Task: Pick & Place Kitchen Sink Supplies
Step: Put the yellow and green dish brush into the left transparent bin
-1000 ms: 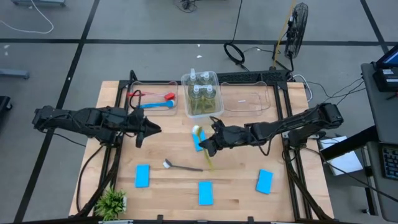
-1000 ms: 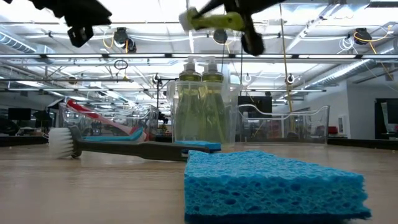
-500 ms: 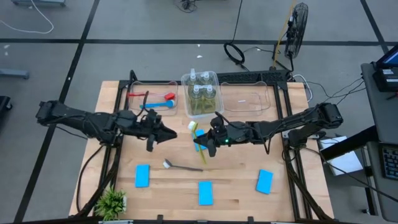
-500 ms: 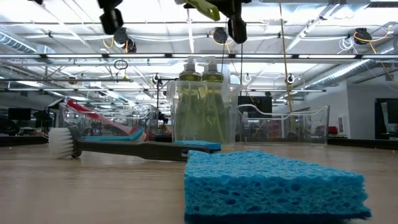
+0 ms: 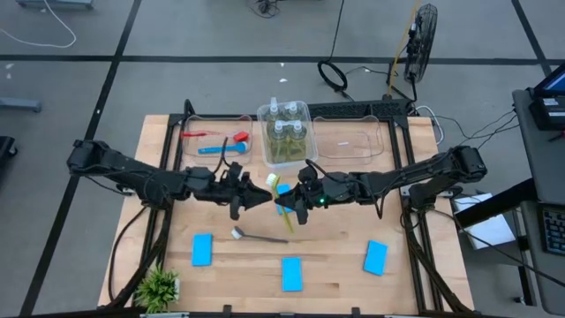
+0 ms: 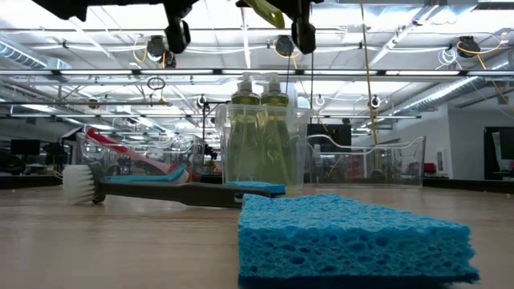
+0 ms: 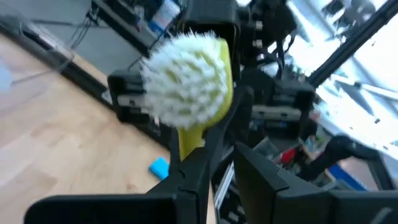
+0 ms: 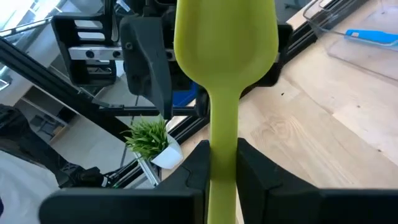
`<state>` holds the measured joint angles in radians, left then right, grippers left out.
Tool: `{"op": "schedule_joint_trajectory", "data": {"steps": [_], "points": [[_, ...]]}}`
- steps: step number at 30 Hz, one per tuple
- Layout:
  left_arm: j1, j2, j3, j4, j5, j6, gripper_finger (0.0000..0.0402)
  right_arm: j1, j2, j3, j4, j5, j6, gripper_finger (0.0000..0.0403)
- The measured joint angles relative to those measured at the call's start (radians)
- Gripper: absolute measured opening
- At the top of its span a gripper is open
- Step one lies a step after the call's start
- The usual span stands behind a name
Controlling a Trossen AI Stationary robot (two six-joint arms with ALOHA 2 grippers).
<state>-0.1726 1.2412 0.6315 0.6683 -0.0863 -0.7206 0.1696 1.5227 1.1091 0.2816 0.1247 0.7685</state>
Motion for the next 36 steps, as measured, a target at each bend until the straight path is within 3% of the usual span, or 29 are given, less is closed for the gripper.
{"op": "schedule_joint_trajectory", "data": {"steps": [4, 15, 21, 25, 28, 31, 36], "points": [[0.0, 0.053, 0.004, 0.067, -0.007, -0.02, 0.0075, 0.0, 0.0, 0.0, 0.002, -0.021, -0.003, 0.0038], [-0.002, 0.123, 0.081, 0.042, -0.015, -0.012, 0.0074, 0.0, -0.001, 0.0, -0.003, -0.021, -0.014, 0.0038], [-0.005, 0.079, 0.083, -0.082, 0.044, -0.041, 0.0074, 0.0, 0.002, -0.002, -0.014, -0.026, -0.024, 0.0038], [-0.005, -0.026, 0.082, -0.328, 0.06, -0.04, 0.0074, 0.001, 0.001, -0.001, 0.0, -0.028, -0.025, 0.0038], [-0.018, -0.103, 0.079, -0.464, -0.034, -0.051, 0.0074, 0.001, -0.003, 0.002, 0.006, -0.025, -0.026, 0.0038], [-0.033, -0.122, 0.08, -0.439, -0.153, -0.039, 0.0074, 0.0, -0.002, 0.002, 0.018, -0.029, -0.026, 0.0038], [-0.02, -0.081, 0.081, -0.359, -0.152, -0.03, 0.0074, 0.0, -0.002, 0.002, 0.044, -0.047, -0.03, 0.0038]]}}
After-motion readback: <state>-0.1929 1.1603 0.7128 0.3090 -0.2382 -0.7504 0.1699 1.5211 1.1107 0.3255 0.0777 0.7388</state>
